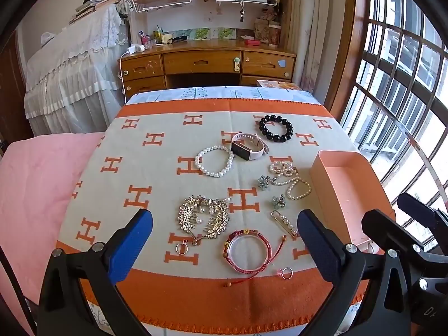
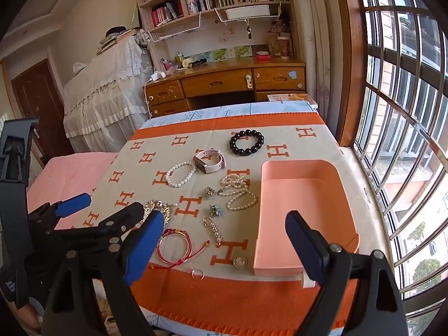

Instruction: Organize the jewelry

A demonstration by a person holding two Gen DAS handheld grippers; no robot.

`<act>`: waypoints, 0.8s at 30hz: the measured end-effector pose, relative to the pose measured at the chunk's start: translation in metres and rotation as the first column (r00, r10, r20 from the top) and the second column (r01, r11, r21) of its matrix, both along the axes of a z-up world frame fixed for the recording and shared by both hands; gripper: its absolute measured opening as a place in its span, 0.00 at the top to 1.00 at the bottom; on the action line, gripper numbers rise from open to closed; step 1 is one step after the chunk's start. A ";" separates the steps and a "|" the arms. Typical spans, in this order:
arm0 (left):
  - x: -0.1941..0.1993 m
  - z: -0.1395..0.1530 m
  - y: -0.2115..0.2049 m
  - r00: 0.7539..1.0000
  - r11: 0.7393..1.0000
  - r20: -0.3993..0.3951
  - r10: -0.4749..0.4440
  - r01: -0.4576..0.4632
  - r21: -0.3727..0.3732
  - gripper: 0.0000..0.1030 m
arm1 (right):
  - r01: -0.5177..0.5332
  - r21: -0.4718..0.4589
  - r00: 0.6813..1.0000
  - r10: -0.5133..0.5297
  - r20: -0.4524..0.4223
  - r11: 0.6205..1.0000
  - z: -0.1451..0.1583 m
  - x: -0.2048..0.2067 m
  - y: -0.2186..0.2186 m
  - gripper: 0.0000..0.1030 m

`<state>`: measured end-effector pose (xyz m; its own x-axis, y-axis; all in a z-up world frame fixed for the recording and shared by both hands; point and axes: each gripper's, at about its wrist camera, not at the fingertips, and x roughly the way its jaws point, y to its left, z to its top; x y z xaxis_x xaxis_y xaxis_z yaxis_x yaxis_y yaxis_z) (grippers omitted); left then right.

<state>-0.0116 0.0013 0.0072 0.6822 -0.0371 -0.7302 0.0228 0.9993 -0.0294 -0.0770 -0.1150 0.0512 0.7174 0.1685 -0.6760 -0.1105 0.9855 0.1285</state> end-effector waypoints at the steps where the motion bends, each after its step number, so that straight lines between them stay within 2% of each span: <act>1: 0.002 -0.001 0.000 1.000 1.000 -0.002 -0.001 0.001 0.000 0.01 | 0.000 0.000 1.000 0.000 0.000 1.000 0.000 0.000 0.000 0.13; 24: 0.000 -0.005 0.003 1.000 1.000 -0.013 -0.001 0.001 0.005 0.01 | 0.005 0.007 1.000 -0.005 -0.003 1.000 -0.001 -0.001 -0.002 0.13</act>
